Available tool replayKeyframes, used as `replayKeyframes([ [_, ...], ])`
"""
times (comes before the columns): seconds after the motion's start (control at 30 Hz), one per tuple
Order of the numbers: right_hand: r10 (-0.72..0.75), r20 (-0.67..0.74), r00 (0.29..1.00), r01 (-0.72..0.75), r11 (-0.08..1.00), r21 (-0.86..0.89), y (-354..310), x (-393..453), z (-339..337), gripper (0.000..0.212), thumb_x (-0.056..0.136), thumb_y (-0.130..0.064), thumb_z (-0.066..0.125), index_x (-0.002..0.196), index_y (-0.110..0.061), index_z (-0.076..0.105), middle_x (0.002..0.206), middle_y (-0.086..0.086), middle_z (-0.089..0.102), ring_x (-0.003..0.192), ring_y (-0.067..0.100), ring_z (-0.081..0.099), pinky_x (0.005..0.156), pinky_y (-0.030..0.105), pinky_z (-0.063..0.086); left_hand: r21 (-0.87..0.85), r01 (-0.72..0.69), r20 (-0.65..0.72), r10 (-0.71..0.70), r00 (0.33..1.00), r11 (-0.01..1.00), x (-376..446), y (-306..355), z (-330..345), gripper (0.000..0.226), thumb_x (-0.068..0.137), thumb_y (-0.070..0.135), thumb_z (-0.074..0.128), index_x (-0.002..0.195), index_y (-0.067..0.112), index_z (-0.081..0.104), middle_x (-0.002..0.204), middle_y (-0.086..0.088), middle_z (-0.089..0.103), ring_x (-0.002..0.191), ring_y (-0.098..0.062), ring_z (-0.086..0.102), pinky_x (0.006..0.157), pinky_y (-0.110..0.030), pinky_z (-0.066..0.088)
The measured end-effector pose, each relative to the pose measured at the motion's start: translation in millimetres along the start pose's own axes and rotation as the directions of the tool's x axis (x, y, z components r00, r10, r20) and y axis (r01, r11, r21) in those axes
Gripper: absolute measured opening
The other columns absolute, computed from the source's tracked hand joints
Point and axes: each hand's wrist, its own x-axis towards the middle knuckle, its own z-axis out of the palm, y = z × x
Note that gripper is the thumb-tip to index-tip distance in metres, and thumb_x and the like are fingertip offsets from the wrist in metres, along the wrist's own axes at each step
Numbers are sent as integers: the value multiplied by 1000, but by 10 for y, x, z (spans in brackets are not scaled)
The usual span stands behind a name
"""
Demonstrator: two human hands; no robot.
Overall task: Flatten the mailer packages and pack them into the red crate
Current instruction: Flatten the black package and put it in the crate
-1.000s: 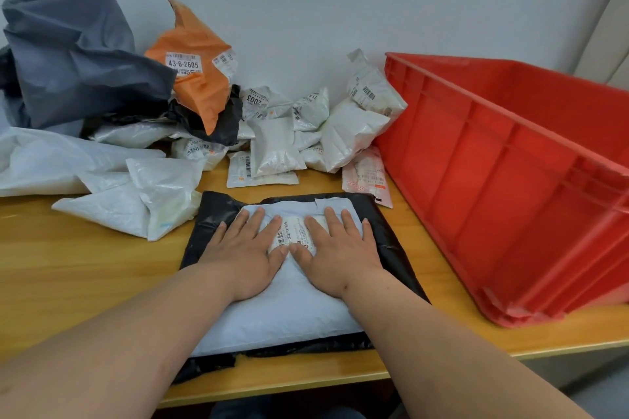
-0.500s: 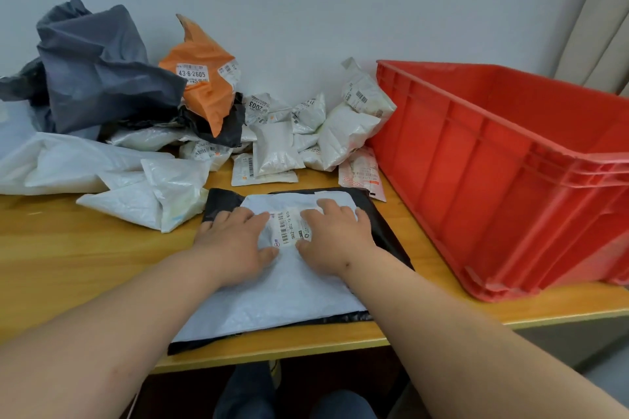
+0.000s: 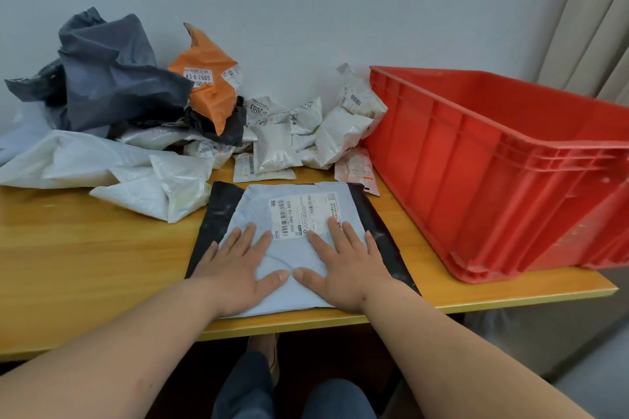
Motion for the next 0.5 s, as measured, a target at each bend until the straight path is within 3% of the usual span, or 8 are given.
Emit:
replayKeyframes([
  [0.5,1,-48,999,0,1000,6,-10,-22,56,83,84,-86,12,154,-46,-9,163,-6,-25,149,17,-25,119,50,-17,38,18,-38,-16,999,999,6,8,95,116,49,91,-7,150,37,-24,157,7,-33,146,-15,-26,121,-45,-8],
])
